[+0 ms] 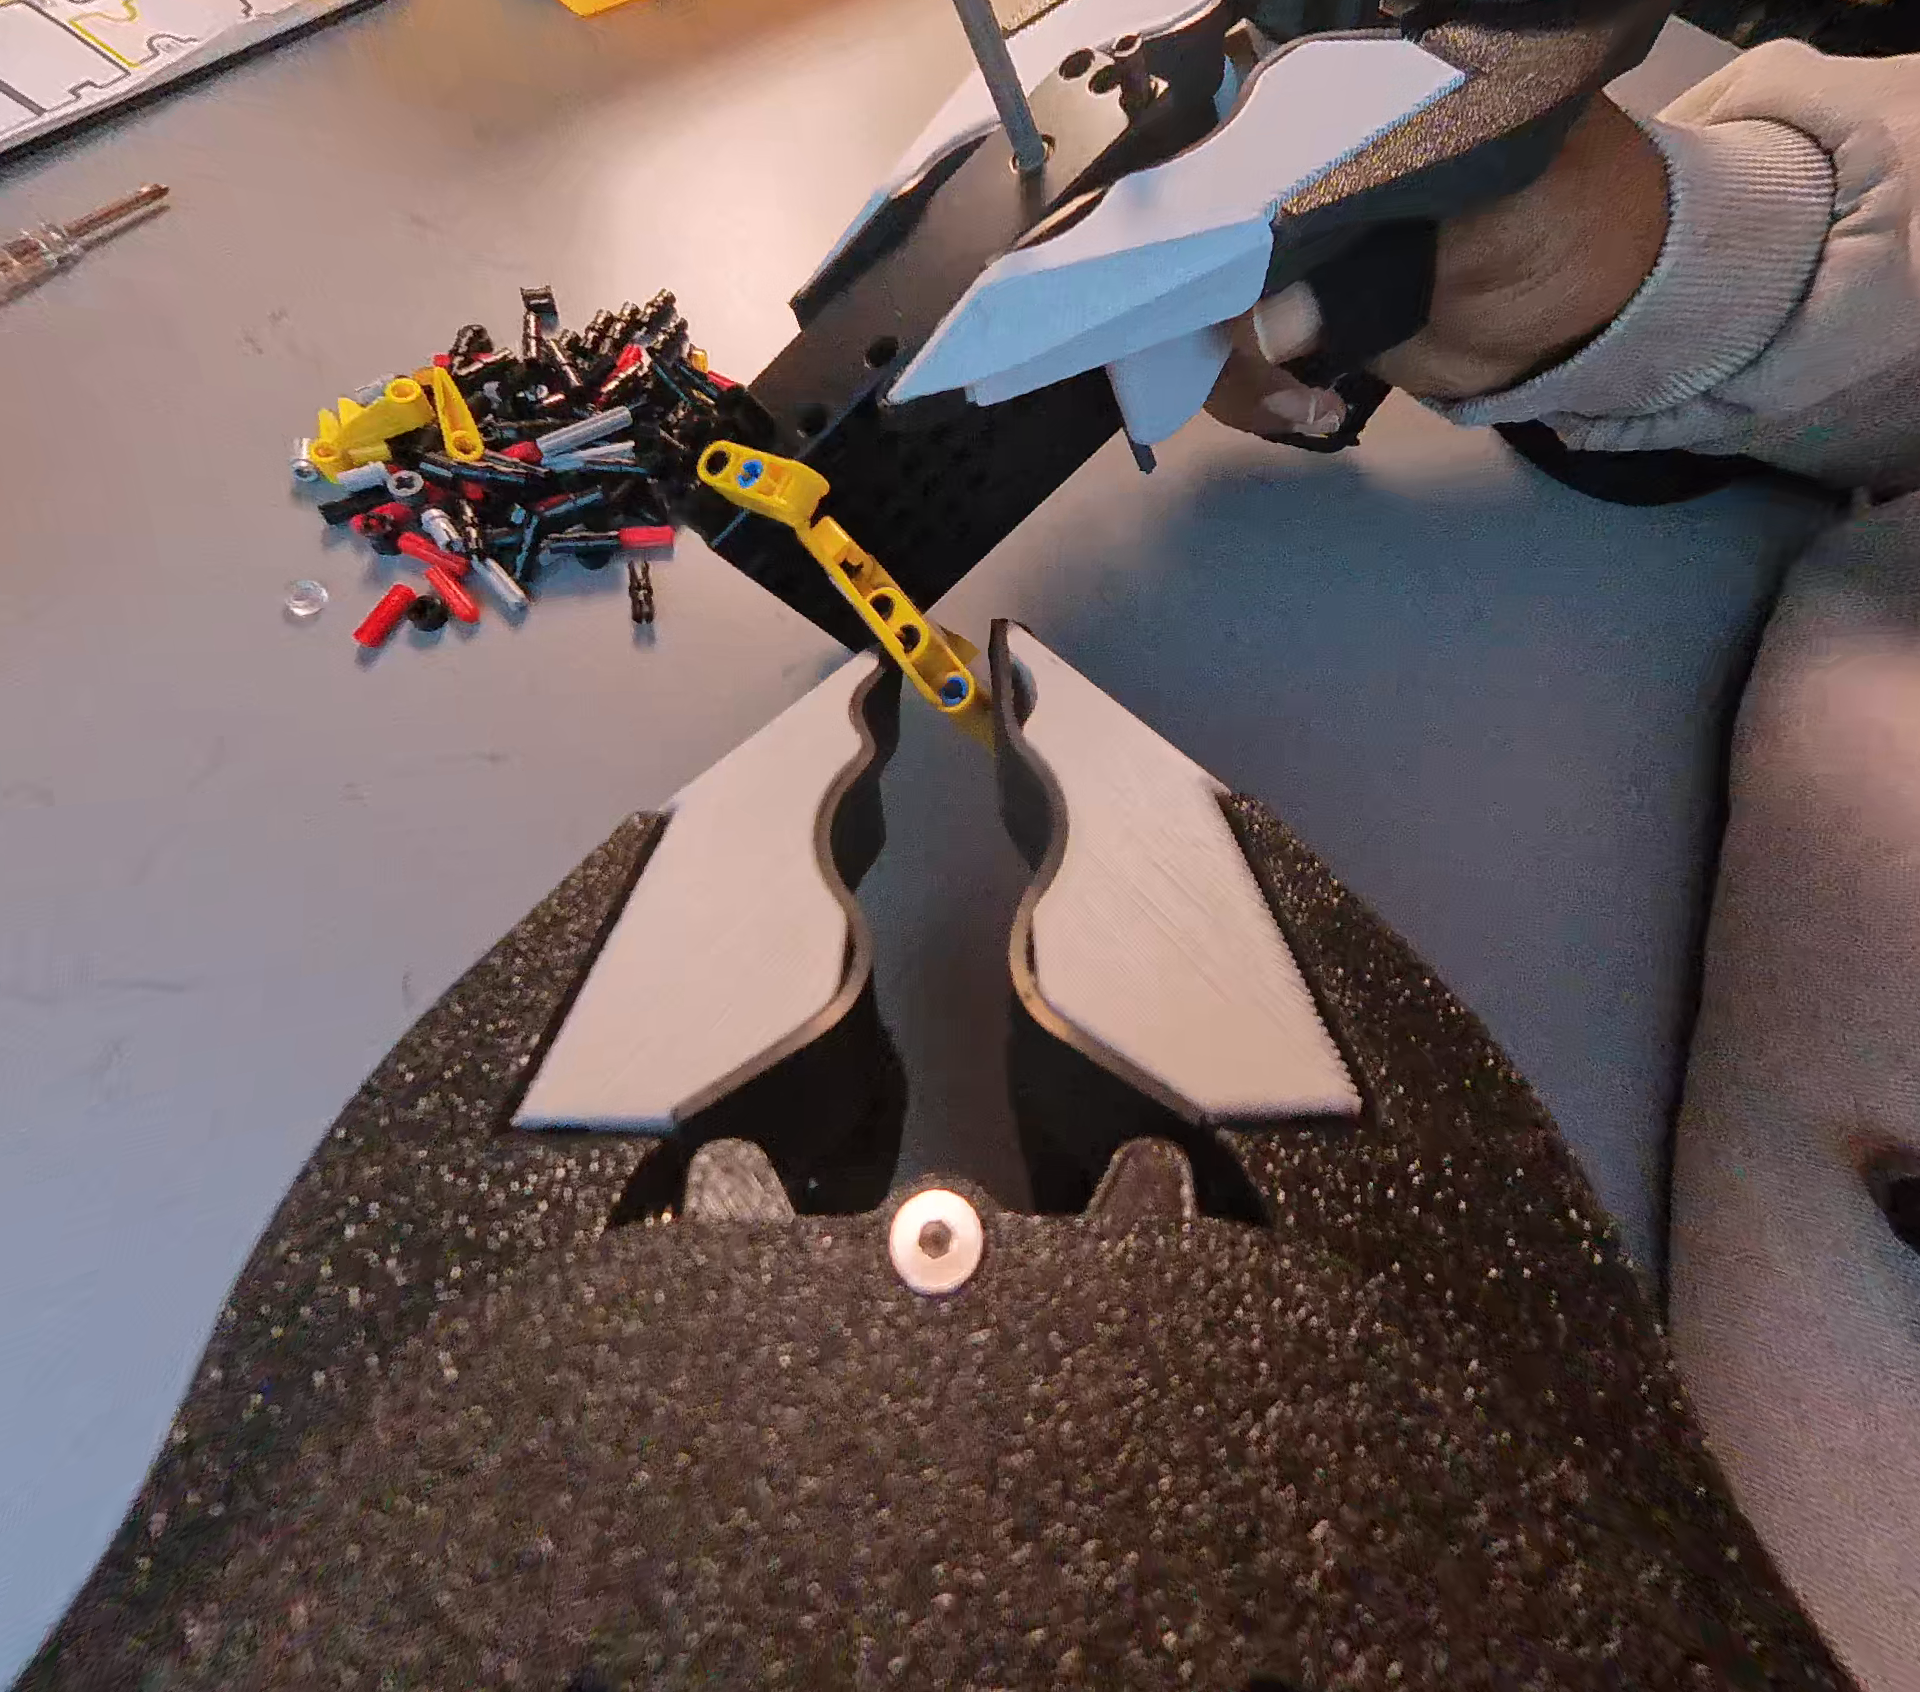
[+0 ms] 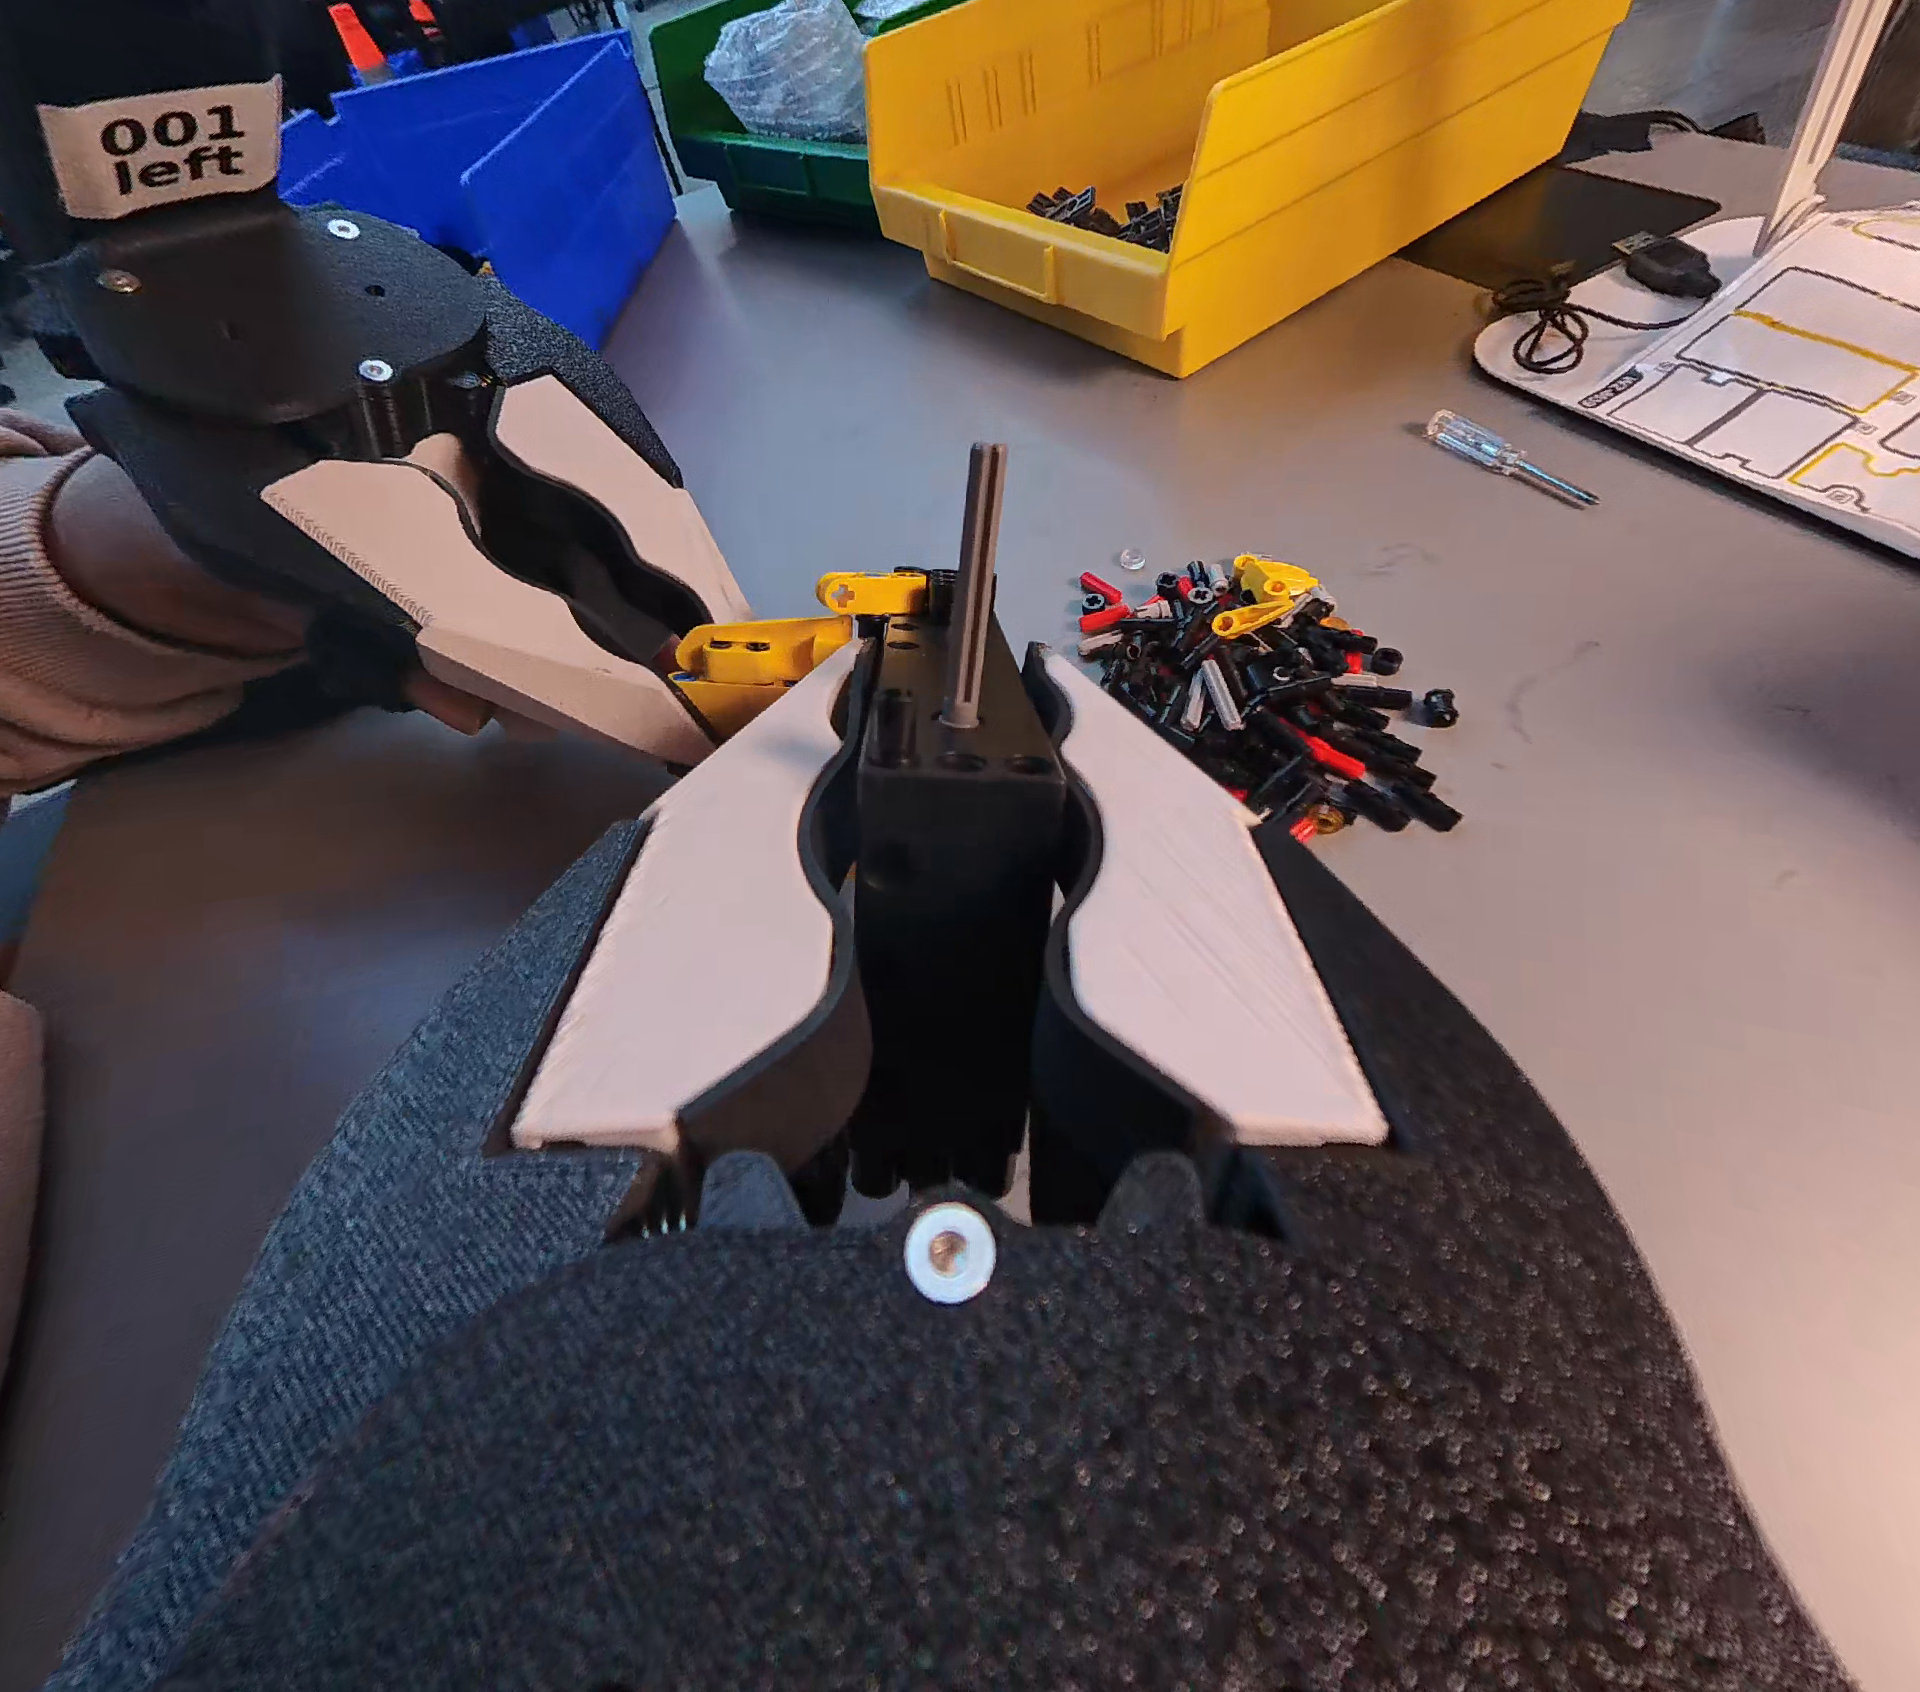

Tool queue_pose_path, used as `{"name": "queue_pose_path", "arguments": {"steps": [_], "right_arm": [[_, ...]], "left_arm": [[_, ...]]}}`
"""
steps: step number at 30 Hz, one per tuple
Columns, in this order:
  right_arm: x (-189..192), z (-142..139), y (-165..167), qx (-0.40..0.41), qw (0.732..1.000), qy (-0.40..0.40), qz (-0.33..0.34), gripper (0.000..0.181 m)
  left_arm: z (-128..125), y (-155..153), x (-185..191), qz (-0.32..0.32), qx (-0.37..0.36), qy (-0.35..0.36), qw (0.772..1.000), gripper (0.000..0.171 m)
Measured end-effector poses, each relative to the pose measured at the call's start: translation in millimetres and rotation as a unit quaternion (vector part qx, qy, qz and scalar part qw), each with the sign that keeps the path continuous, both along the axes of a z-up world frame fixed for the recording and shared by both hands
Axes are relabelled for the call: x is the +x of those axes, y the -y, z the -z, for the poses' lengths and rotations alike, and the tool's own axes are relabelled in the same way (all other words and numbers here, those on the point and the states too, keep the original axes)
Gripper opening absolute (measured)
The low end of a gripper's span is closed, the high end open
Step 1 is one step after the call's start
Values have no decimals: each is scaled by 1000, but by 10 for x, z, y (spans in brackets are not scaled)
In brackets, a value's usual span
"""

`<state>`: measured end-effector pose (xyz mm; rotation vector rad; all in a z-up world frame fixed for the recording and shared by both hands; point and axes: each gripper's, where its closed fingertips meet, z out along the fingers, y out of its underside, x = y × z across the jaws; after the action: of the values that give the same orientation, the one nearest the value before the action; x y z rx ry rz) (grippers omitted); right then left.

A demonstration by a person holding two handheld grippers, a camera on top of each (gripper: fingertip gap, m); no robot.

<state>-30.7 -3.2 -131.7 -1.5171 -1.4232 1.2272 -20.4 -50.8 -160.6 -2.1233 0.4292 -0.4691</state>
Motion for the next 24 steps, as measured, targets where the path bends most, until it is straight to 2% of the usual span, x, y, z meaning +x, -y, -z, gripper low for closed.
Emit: {"name": "queue_pose_path", "arguments": {"steps": [4, 8, 10, 11, 14, 17, 21, 24], "right_arm": [[16, 32, 42, -53, 997, 20, -44, 27], [115, 106, 108, -125, 985, 59, -103, 26], [147, 150, 122, -136, 981, 77, -117, 26], [165, 183, 155, -143, 977, 91, -131, 27], [169, 260, 282, -161, 965, 119, -168, 27], [160, 351, 417, -159, 954, 154, -203, 27], [182, 407, 435, -161, 942, 188, -228, 28], [162, 419, 441, -150, 943, 186, -233, 30]], "left_arm": [[-31, 100, 93, 57, -1, 25, 998, 22], [-320, 264, 100, 132, 50, 71, 988, 32], [-475, 311, 25, 146, 82, 92, 982, 34], [-476, 315, -22, 149, 88, 91, 981, 40], [-221, 337, -47, 184, 73, 14, 980, 56], [-87, 355, 65, 235, 98, -56, 965, 60], [-90, 359, 54, 259, 79, -37, 962, 49], [23, 461, 97, 284, 38, -16, 958, 36]]}}
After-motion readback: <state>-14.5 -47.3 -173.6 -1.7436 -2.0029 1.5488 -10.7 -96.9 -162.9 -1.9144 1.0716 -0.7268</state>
